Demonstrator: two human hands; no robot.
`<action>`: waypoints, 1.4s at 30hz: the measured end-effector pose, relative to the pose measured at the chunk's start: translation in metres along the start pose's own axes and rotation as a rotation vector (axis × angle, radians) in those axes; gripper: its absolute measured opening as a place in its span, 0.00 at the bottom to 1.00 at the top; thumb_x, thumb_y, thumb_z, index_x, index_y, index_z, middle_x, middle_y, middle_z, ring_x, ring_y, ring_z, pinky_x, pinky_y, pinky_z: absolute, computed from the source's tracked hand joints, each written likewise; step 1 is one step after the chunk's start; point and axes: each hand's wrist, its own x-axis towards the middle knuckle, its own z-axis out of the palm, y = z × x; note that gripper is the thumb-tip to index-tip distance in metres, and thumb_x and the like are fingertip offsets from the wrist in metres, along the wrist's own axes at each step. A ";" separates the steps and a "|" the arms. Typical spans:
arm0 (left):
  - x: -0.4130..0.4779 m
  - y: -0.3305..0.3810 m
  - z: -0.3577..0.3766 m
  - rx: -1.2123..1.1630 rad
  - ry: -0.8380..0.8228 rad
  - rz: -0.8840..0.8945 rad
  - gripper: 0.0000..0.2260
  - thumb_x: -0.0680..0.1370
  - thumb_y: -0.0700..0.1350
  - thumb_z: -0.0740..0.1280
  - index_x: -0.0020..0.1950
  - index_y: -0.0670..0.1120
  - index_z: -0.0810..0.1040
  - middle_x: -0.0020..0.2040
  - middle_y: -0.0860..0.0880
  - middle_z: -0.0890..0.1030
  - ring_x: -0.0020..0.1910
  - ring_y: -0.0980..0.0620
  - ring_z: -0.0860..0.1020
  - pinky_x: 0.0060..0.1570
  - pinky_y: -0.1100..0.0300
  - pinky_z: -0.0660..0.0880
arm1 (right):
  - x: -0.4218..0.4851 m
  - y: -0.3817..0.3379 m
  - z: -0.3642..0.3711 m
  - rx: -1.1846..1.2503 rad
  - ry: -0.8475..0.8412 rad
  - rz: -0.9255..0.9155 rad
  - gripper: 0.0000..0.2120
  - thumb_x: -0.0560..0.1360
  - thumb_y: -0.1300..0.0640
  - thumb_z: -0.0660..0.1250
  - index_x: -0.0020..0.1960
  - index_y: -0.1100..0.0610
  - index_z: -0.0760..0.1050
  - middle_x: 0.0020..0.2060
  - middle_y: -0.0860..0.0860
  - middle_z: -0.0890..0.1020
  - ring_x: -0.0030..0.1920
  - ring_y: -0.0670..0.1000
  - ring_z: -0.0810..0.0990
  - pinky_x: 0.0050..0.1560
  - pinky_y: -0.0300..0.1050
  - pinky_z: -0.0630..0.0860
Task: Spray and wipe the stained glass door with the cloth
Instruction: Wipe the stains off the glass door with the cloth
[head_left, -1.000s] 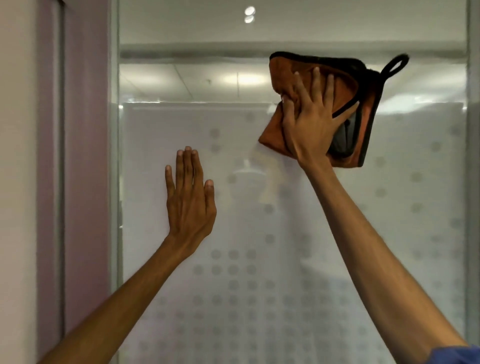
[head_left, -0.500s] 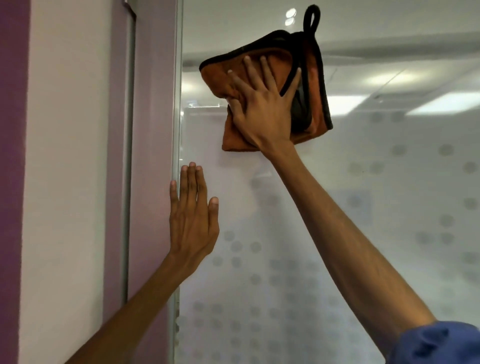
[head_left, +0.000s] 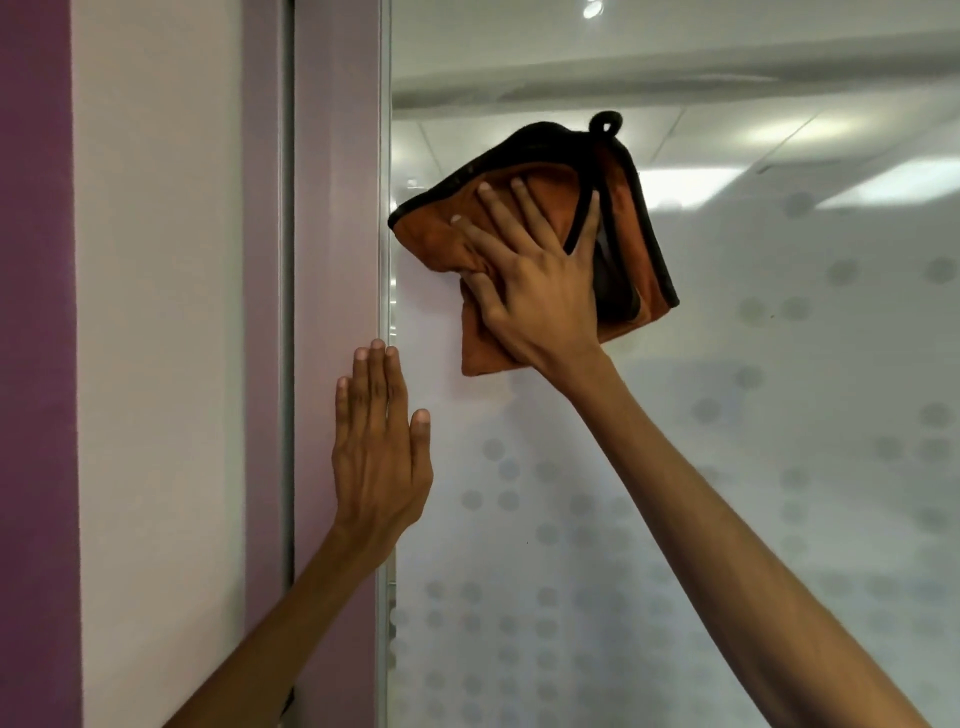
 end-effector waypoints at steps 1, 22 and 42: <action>-0.001 -0.001 0.000 -0.008 -0.003 0.003 0.27 0.83 0.49 0.46 0.80 0.38 0.51 0.81 0.42 0.52 0.81 0.45 0.49 0.80 0.47 0.48 | -0.006 -0.001 0.001 0.005 0.007 0.003 0.23 0.82 0.42 0.54 0.75 0.43 0.66 0.78 0.47 0.64 0.80 0.53 0.56 0.74 0.75 0.41; 0.023 0.057 0.011 -0.038 -0.026 0.002 0.27 0.84 0.51 0.44 0.81 0.41 0.47 0.82 0.43 0.48 0.81 0.46 0.45 0.78 0.40 0.42 | -0.080 0.078 -0.036 -0.083 0.112 0.176 0.23 0.81 0.42 0.57 0.75 0.43 0.67 0.77 0.49 0.66 0.79 0.53 0.60 0.72 0.77 0.44; 0.025 0.083 0.020 -0.157 0.053 0.058 0.26 0.85 0.47 0.48 0.81 0.39 0.49 0.82 0.41 0.50 0.81 0.45 0.47 0.80 0.51 0.42 | -0.161 0.083 -0.036 -0.218 0.243 0.857 0.27 0.79 0.40 0.55 0.78 0.39 0.59 0.80 0.50 0.59 0.80 0.50 0.55 0.71 0.77 0.51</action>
